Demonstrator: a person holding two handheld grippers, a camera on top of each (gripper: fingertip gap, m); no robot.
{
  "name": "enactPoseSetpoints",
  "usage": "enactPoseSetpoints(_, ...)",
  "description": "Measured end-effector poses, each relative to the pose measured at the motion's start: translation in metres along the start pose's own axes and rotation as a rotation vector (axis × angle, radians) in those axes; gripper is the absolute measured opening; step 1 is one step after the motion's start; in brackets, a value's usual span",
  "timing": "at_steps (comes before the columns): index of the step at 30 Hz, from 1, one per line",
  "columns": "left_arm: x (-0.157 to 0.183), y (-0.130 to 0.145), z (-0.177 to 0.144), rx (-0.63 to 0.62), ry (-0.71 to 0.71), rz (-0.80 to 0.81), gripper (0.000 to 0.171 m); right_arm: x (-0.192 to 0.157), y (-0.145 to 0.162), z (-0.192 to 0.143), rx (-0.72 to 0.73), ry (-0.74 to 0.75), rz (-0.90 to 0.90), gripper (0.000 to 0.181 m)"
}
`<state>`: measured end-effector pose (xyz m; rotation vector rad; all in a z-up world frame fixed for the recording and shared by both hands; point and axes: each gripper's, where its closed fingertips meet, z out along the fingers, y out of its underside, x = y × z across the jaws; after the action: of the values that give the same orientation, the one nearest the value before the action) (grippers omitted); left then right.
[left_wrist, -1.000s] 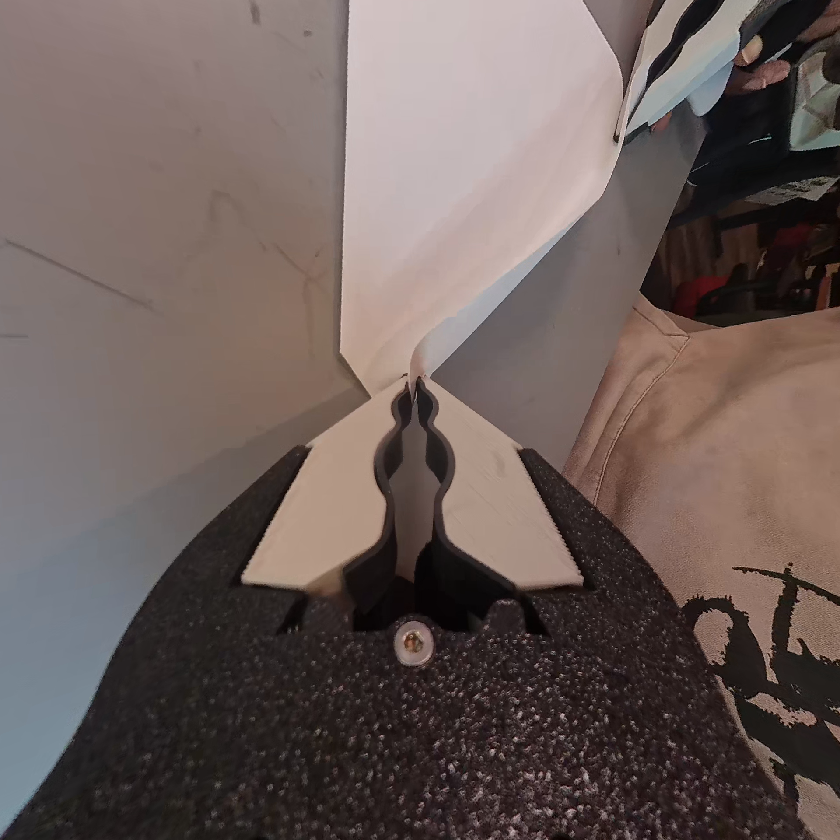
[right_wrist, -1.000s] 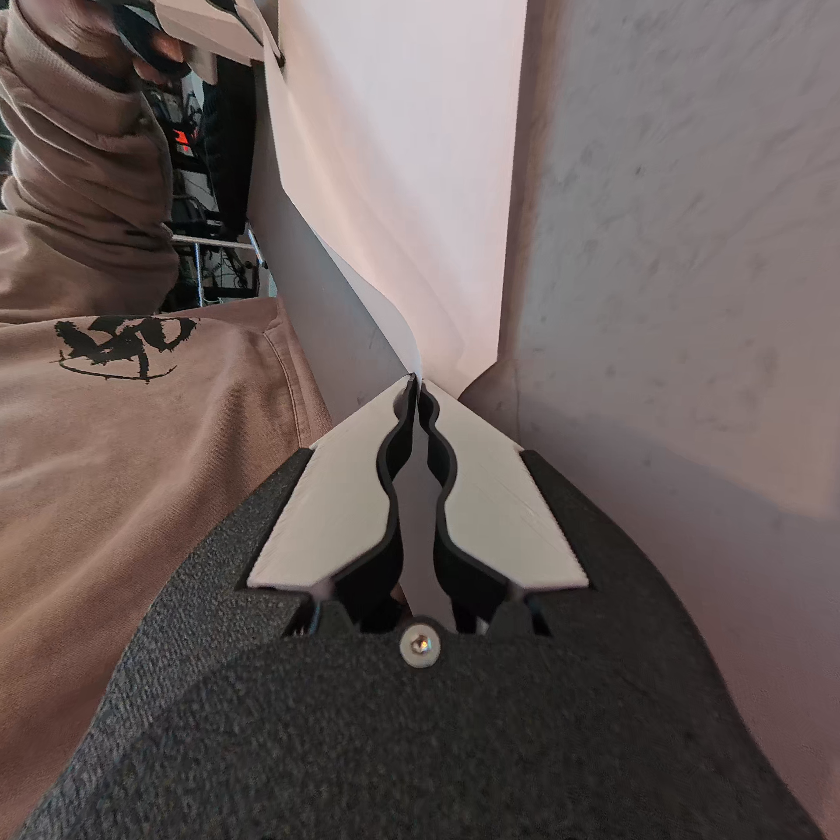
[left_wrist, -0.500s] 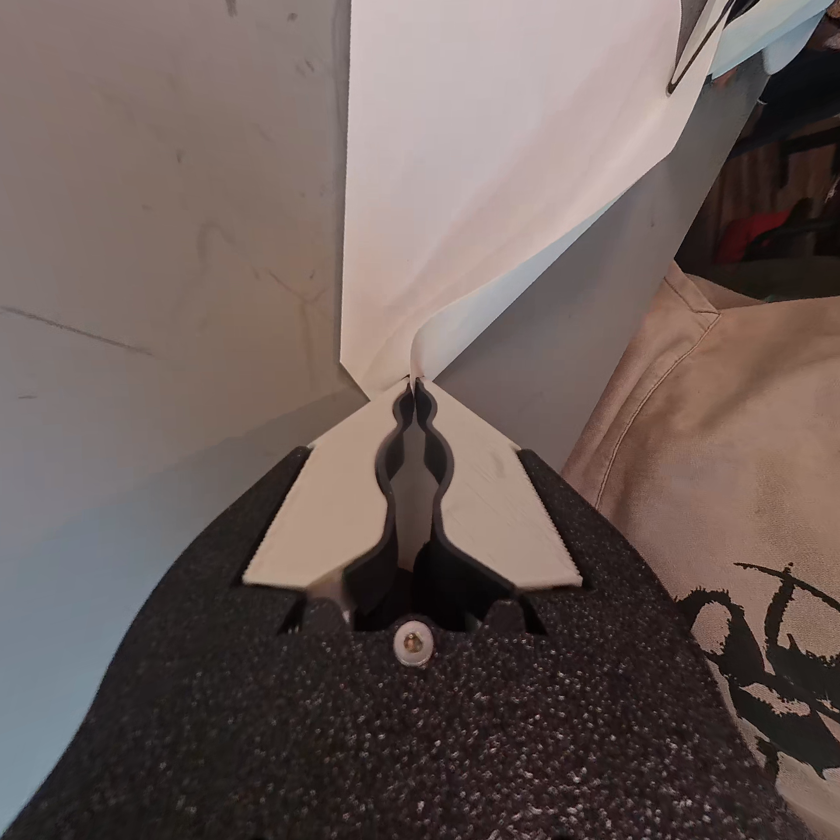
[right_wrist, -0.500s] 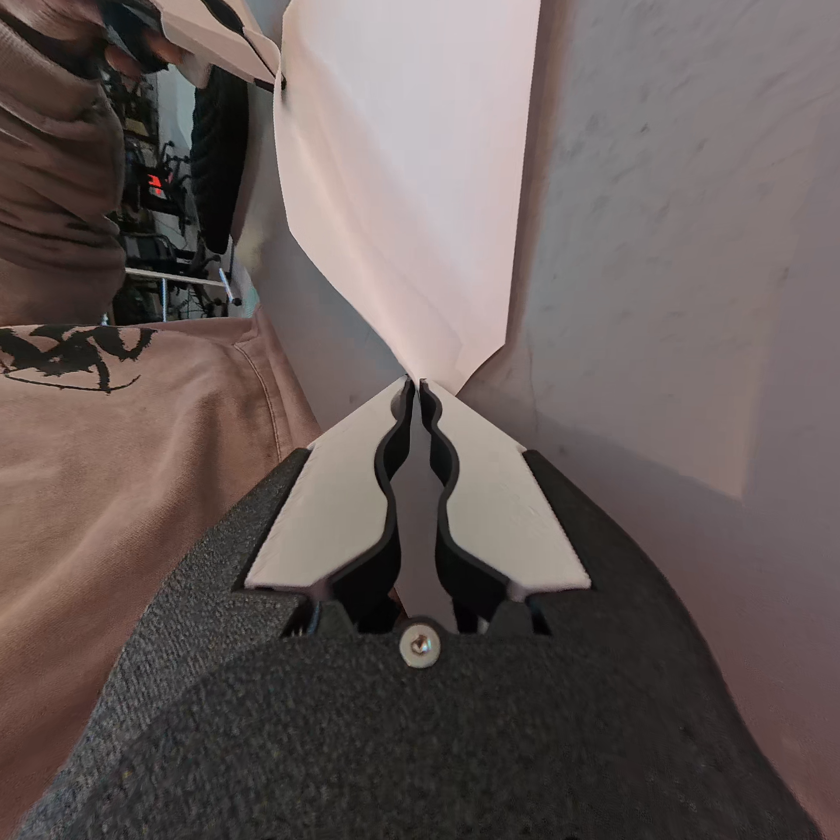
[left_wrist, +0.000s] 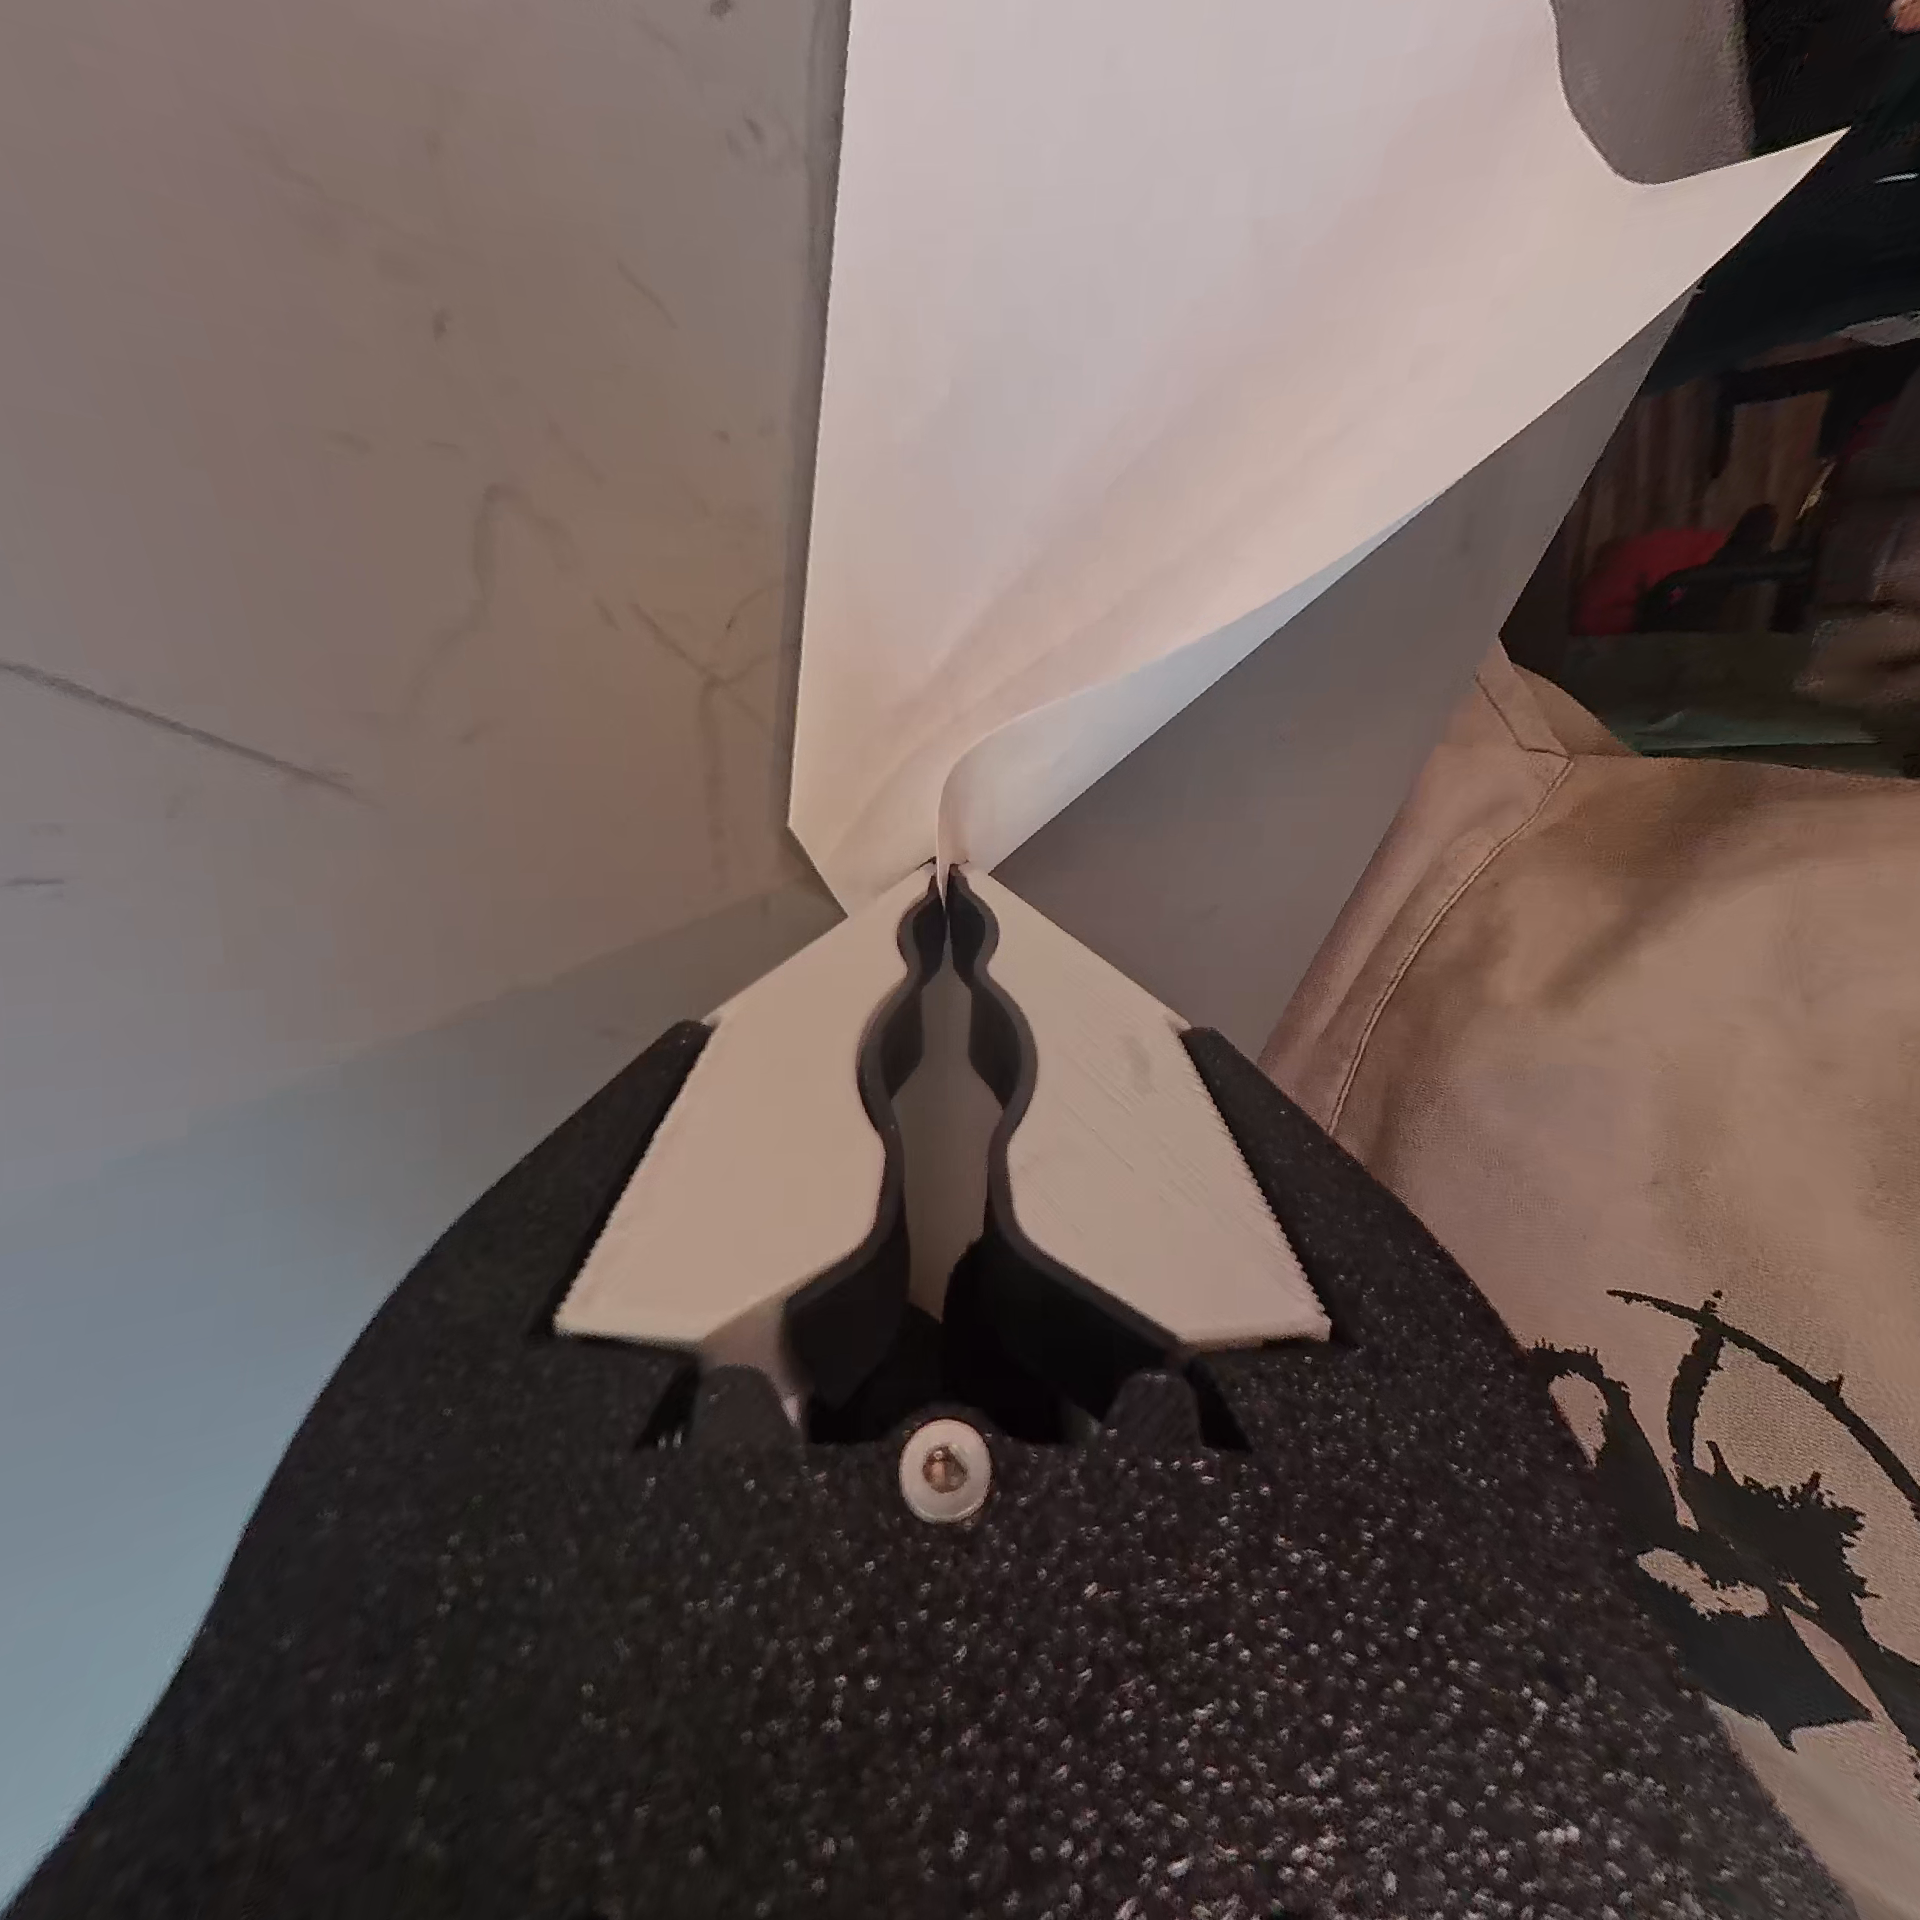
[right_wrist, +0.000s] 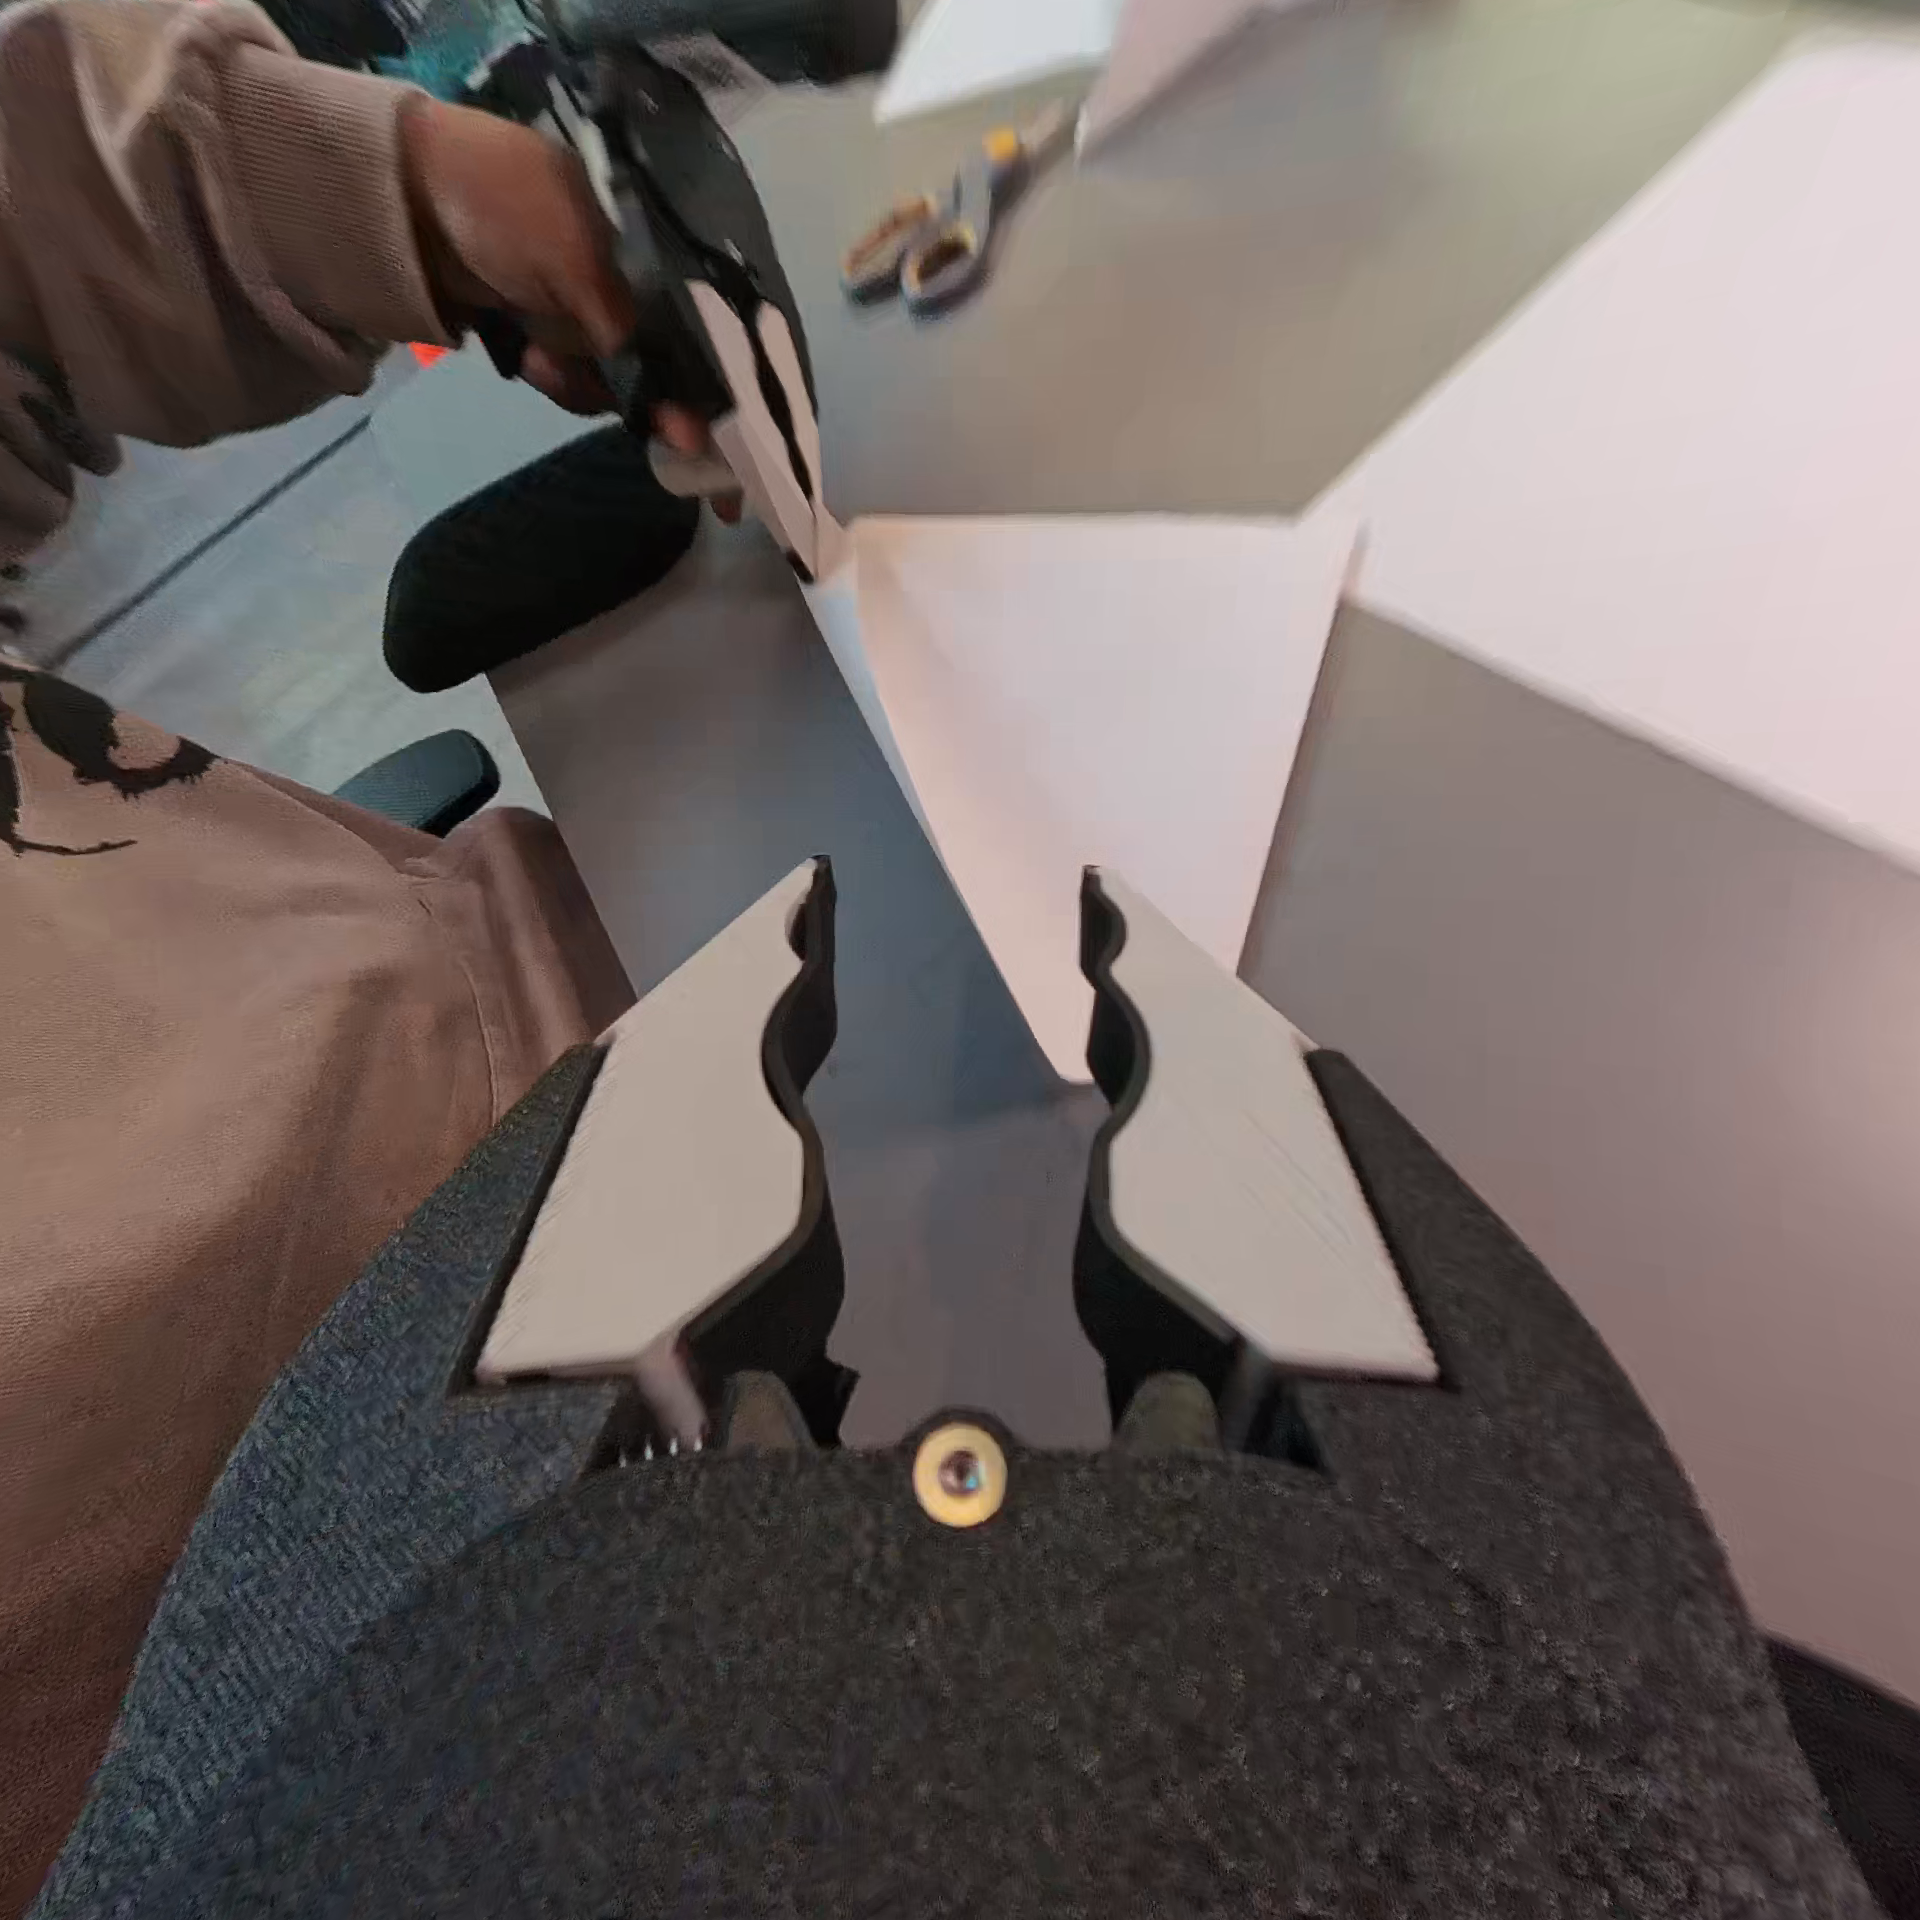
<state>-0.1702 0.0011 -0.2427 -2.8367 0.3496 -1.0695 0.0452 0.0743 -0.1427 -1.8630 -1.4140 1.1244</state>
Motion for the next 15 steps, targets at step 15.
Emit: enactPoseSetpoints(15, 0.0, 0.0, -0.001, 0.03, 0.038, 0.025, 0.0, -0.05, -0.003, 0.202, -0.288, 0.095, -0.421, 0.0)
